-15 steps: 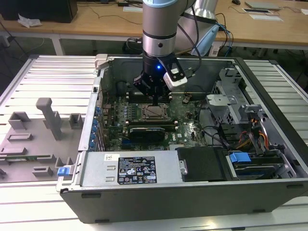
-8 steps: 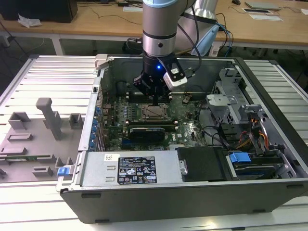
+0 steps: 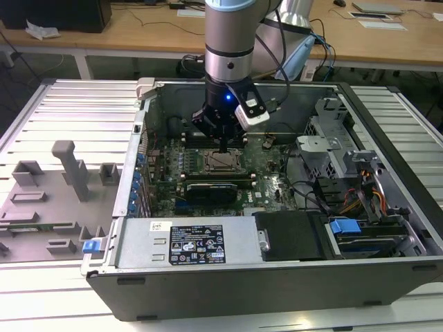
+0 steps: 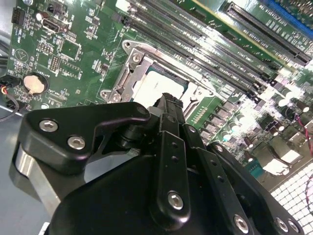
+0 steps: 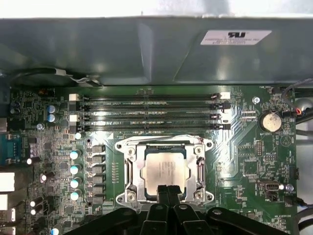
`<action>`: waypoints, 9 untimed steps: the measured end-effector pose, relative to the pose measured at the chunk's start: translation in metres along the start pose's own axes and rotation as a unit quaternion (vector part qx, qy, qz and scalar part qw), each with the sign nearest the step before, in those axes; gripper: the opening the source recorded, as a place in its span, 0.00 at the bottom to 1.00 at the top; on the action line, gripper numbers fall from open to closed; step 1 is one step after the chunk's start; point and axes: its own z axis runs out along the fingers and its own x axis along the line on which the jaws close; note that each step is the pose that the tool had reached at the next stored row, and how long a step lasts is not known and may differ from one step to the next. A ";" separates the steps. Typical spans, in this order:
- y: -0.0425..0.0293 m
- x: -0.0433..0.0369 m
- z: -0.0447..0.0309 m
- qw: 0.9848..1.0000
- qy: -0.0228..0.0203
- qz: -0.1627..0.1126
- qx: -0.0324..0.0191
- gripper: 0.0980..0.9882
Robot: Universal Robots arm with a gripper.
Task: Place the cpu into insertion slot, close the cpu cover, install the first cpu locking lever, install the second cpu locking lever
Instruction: 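Install the second cpu locking lever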
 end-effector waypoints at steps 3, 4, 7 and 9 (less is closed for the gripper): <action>-0.0060 0.0011 -0.0015 1.000 0.000 0.000 0.002 0.01; -0.0062 0.0011 -0.0022 1.000 0.000 0.000 0.002 0.01; -0.0082 0.0010 -0.0041 1.000 0.000 0.000 0.002 0.01; -0.0128 0.0009 -0.0043 1.000 0.000 0.001 0.002 0.01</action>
